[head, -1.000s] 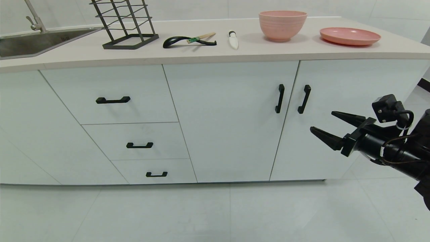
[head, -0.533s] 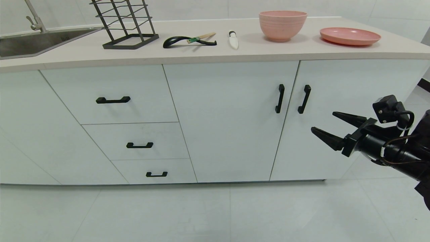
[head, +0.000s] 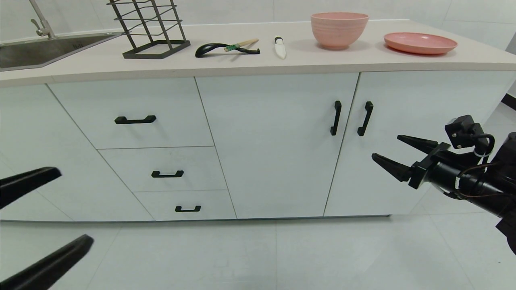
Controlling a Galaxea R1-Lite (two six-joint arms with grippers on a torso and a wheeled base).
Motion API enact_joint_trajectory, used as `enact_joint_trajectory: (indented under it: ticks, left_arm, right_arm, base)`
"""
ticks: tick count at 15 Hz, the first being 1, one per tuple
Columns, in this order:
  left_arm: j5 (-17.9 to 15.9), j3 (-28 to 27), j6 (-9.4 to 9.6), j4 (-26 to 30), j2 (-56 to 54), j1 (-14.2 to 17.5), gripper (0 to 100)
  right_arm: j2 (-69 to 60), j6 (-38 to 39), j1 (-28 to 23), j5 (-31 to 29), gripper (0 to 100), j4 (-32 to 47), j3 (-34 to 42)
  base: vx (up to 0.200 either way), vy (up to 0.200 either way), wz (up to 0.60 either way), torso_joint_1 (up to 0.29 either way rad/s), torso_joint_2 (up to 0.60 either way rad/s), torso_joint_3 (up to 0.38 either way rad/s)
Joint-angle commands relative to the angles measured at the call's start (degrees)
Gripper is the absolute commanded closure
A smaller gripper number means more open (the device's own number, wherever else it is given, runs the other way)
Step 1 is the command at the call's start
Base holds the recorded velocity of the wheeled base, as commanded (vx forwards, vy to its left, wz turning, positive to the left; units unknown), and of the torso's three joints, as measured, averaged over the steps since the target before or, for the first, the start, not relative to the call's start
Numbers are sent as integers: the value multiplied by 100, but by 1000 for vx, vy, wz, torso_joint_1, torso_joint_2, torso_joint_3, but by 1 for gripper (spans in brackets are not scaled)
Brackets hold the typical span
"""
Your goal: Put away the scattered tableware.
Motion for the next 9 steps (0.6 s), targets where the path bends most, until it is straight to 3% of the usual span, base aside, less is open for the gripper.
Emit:
enact_joint_trajectory:
  ticks: [1, 2, 4, 6, 9]
  left_arm:
    - [-25, -197, 147, -45, 797, -592, 0]
    - [-25, -461, 340, -124, 1342, -1163, 0]
    - [-78, -610, 604, -704, 2203, -1576, 0]
    - [-157, -795, 683, -1380, 3056, -1822, 0]
    - [-157, -1120, 683, -1802, 3882, -2016, 0]
  right_arm:
    - [-22, -1, 25, 1, 0, -9, -11]
    - [-22, 7, 25, 1, 0, -17, -11]
    - [-57, 7, 25, 1, 0, -17, -11]
    - [-171, 7, 25, 1, 0, -17, -2]
    - [-259, 7, 25, 1, 0, -26, -2]
  base:
    - [0, 0, 0, 0, 0, 0]
    - [0, 0, 0, 0, 0, 0]
    - [0, 0, 0, 0, 0, 0]
    - [0, 0, 0, 0, 0, 0]
    - [0, 0, 0, 0, 0, 0]
